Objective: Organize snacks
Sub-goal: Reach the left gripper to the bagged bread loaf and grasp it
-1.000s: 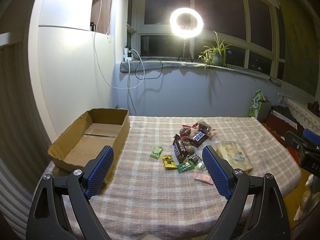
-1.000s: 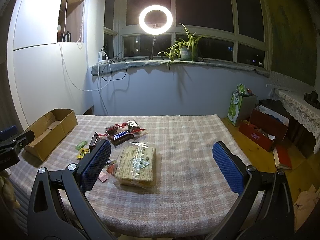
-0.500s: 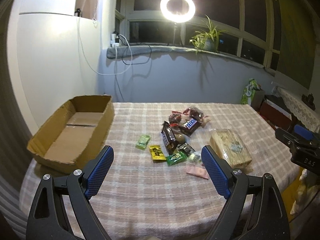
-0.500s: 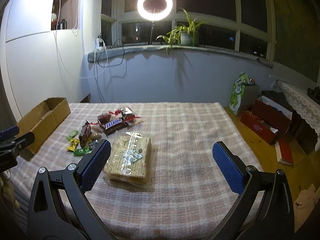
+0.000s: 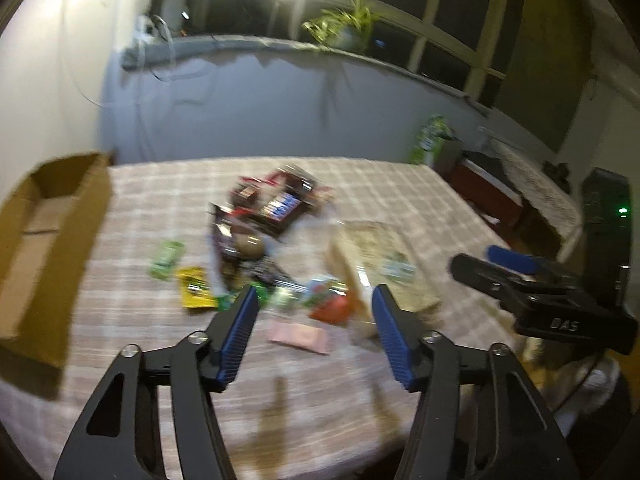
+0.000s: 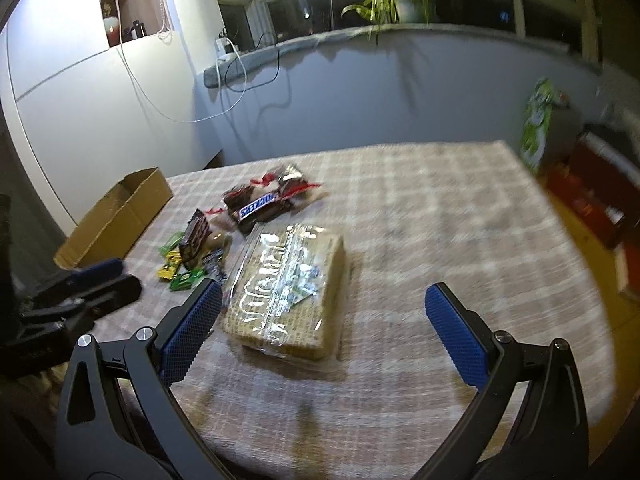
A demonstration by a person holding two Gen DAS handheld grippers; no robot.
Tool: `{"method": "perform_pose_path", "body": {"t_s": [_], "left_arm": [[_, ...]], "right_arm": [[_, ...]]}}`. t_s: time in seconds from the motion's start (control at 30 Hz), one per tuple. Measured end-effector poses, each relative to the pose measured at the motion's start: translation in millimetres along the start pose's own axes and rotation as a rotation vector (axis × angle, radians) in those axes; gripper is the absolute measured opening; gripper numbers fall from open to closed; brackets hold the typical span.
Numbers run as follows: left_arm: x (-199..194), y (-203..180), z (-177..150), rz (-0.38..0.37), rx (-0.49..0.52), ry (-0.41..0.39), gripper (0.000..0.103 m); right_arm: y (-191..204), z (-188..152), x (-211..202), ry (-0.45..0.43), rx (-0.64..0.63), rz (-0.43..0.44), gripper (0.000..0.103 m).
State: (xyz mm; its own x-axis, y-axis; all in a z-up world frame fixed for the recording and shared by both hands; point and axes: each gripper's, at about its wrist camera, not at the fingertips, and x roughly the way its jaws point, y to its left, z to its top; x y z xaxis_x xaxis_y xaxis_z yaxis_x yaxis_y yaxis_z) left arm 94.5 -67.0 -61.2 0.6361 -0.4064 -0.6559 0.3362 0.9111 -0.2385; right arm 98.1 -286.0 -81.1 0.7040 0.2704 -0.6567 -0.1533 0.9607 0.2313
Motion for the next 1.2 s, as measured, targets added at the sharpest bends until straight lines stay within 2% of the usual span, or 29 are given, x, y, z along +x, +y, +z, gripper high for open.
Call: {"method": "perform_pose_path", "body": {"t_s": [0.07, 0.13, 0.27, 0.33, 0.53, 0.8, 0.97, 1.2], "left_arm": [[6.6, -1.9, 0.9, -0.054, -0.015, 0.029, 0.047], [15.2, -4.3, 1.5, -0.1, -0.021, 0.058, 0.041], [27.6, -11.8, 0.4, -0.139, -0.009, 0.101, 0.03], [33.5, -16.3, -1.4, -0.156, -0.004, 0.126, 0.03], [51.5, -21.5, -3.9, -0.156, -0.003, 0.184, 0.03], [65.6, -22.1, 1.7, -0.136, -0.004, 0.205, 0.032], [74.5, -23.4, 2.5, -0.152, -0.001, 0.222, 0.041], [82.6, -28.0, 5.5, -0.177, 0.012, 0.226, 0.042]], "right_arm": [[-6.2, 0.1, 6.0, 0.024, 0.029, 0.042, 0.102], [-13.2, -0.7, 13.4, 0.06, 0.063, 0.099, 0.096], [-25.0, -1.4, 29.0, 0.121, 0.133, 0.183, 0.092], [-30.2, -1.9, 36.7, 0.149, 0.164, 0.222, 0.084], [-43.2, -0.8, 56.3, 0.208, 0.244, 0.306, 0.079], [-46.5, 1.2, 79.3, 0.274, 0.295, 0.383, 0.074], [-43.2, 3.1, 84.3, 0.289, 0.278, 0.381, 0.068], [-36.9, 4.7, 87.8, 0.312, 0.238, 0.347, 0.066]]}}
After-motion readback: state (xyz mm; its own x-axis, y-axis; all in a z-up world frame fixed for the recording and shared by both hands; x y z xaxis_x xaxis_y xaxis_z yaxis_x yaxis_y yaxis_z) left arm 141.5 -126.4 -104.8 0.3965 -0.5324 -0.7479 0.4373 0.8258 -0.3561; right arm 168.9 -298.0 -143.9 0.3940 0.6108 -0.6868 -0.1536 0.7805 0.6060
